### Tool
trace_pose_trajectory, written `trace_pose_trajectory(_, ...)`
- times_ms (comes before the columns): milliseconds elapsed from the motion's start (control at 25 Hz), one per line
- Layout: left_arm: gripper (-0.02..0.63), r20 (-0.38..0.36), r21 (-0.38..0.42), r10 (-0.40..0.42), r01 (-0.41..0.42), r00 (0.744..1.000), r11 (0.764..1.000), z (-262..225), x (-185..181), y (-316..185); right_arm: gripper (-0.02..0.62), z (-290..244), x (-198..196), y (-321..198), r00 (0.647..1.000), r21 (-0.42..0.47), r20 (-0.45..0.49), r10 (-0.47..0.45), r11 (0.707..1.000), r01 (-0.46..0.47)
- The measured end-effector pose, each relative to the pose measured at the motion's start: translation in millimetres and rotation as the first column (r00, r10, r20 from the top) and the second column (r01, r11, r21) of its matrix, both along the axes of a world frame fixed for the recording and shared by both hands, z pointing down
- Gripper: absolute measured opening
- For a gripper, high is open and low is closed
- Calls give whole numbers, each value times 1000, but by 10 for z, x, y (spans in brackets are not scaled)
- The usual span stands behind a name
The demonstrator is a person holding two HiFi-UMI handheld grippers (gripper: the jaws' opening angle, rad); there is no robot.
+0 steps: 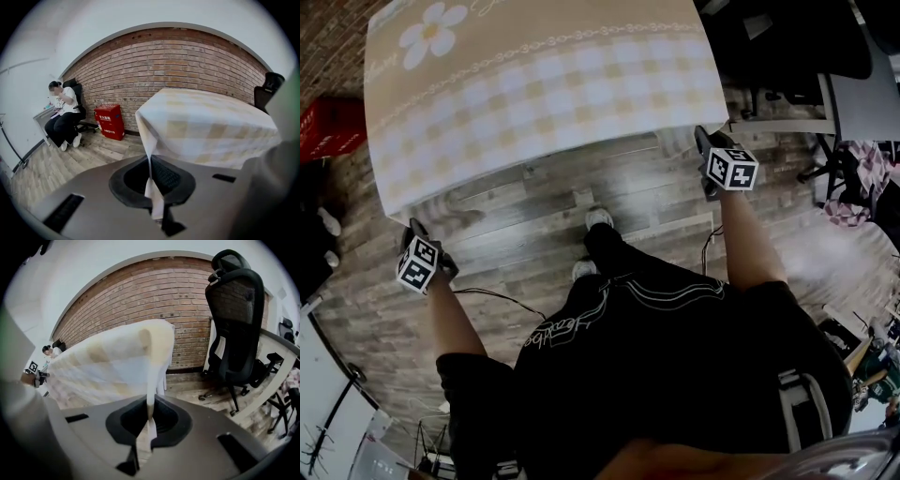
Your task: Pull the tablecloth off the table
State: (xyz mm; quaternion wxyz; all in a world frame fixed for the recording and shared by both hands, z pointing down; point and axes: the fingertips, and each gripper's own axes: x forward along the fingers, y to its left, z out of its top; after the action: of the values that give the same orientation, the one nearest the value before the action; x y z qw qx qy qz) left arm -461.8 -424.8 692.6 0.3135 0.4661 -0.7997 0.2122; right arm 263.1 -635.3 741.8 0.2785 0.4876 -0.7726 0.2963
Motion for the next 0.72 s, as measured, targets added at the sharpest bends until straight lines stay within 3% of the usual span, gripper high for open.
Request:
trace_pose_trajectory(120, 6, -9, -6, -19, 18, 1000, 1000, -20, -40, 68, 0, -98, 65, 59, 998, -18, 37, 50, 999, -49)
trace_pose_trajectory(280, 5, 30, -8, -9, 9, 1000, 1000, -208, 444, -64, -2, -284, 689, -31, 995, 13, 36, 94, 995, -95)
trace_pose_trajectory(360, 5, 56, -12, -19, 19, 998, 1000, -316, 521, -32, -1, -395, 875, -20, 991, 34, 38, 129, 991, -130)
trace_pose_trajectory(600, 5, 105, 38, -35, 32, 994, 999, -565, -121, 342, 0, -824, 411, 304, 981, 119, 58, 184, 975, -189)
trace_pose_trajectory(720, 5, 123, 74, -10, 1, 992, 997, -784, -149, 386, -3, -992, 365, 417, 980, 133, 56, 191, 971, -197)
